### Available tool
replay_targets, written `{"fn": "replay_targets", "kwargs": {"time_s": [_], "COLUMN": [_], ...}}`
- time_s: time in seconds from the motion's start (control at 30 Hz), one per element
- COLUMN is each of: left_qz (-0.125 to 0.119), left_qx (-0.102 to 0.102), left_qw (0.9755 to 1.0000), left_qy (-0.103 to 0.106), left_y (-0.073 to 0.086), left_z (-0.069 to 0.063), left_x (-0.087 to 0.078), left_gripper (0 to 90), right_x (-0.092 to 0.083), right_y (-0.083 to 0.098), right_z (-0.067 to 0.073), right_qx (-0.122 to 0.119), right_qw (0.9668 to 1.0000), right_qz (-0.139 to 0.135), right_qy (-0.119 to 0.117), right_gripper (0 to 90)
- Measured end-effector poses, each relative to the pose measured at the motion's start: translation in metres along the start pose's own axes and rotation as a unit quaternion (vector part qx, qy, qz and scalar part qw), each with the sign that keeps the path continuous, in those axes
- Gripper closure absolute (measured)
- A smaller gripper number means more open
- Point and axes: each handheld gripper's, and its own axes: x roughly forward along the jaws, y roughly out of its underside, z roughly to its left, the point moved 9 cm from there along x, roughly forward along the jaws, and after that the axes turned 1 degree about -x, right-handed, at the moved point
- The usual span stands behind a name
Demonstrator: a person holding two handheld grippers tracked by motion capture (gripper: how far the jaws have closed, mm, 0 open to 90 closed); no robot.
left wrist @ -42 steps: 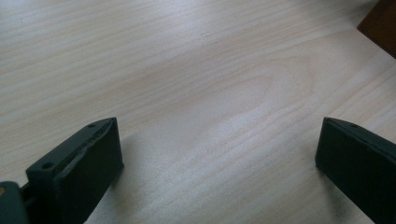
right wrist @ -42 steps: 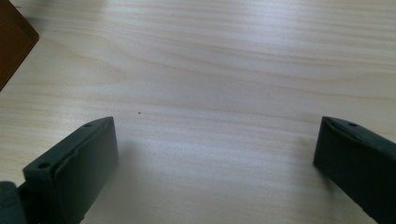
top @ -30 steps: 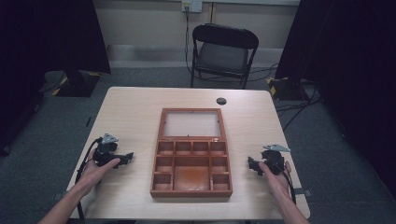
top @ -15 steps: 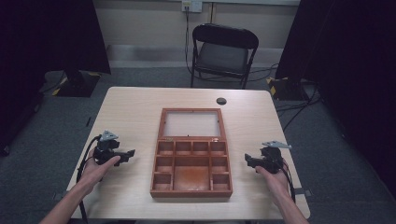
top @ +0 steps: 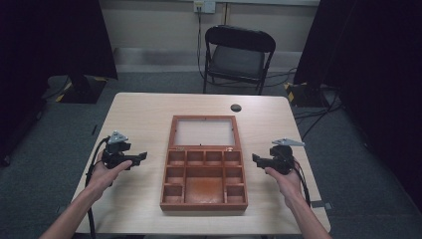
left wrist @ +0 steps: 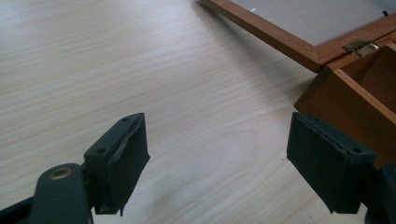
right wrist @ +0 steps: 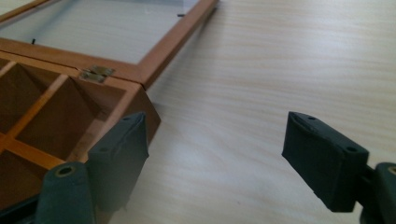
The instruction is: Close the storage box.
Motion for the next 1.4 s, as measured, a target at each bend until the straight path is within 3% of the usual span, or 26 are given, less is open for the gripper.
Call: {"fn": "replay_targets", "kwargs": {"time_s": [0.1,0.17,0.23,0.3,0.4,0.47,0.53,0.6,0.77,0.83,0.93,1.07,1.2,1.3,1.4], "left_qz": [0.003,-0.015,-0.008,0.002,-0.007,0.005,0.001,-0.004,-0.017,-0.014,-0.013,0.002,0.024,0.026,0.043], "left_qx": [0.003,-0.005,-0.010,-0.005,-0.002,0.007,0.018,0.018,-0.001,-0.010,-0.019,-0.030,-0.037,-0.061,-0.062], "left_qw": [1.0000,0.9999,0.9999,0.9999,0.9999,0.9998,0.9997,0.9995,0.9987,0.9981,0.9972,0.9969,0.9969,0.9950,0.9943], "left_qy": [0.003,-0.004,0.008,0.011,0.009,0.020,0.015,0.024,0.047,0.060,0.071,0.073,0.066,0.075,0.075], "left_y": [-0.007,-0.015,-0.019,-0.021,-0.028,-0.032,-0.040,-0.050,-0.073,-0.075,-0.072,-0.064,-0.060,-0.061,-0.058], "left_z": [-0.002,-0.001,-0.004,-0.006,-0.009,-0.014,-0.016,-0.021,-0.031,-0.036,-0.043,-0.048,-0.048,-0.049,-0.050], "left_x": [0.000,0.000,0.003,0.007,0.012,0.016,0.020,0.024,0.036,0.043,0.054,0.069,0.082,0.087,0.094], "left_gripper": [19.9,20.0,20.1,19.9,20.3,19.9,20.0,19.8,19.7,19.7,19.7,19.8,19.8,19.8,19.8], "right_x": [0.004,0.007,0.010,0.012,0.016,0.019,0.023,0.027,0.041,0.050,0.065,0.080,0.088,0.093,0.097], "right_y": [-0.011,-0.019,-0.025,-0.032,-0.042,-0.048,-0.056,-0.065,-0.080,-0.079,-0.069,-0.058,-0.055,-0.048,-0.045], "right_z": [0.005,0.008,0.011,0.015,0.022,0.026,0.028,0.030,0.037,0.038,0.038,0.035,0.033,0.034,0.036], "right_qx": [-0.012,-0.016,-0.014,-0.016,-0.007,-0.006,-0.001,-0.006,-0.006,-0.005,0.015,0.018,0.029,0.042,0.042], "right_qw": [0.9999,0.9998,0.9997,0.9996,0.9991,0.9987,0.9986,0.9984,0.9967,0.9963,0.9951,0.9953,0.9946,0.9927,0.9916], "right_qz": [-0.001,-0.006,-0.006,-0.007,-0.001,0.006,0.007,0.008,0.011,0.013,0.030,0.049,0.054,0.072,0.080], "right_qy": [-0.004,-0.007,-0.017,-0.021,-0.042,-0.049,-0.052,-0.056,-0.080,-0.085,-0.093,-0.081,-0.084,-0.087,-0.092], "right_gripper": [22.4,22.1,22.6,25.8,28.2,30.2,33.2,33.4,32.9,32.3,29.3,27.5,25.5,24.7,21.0]}}
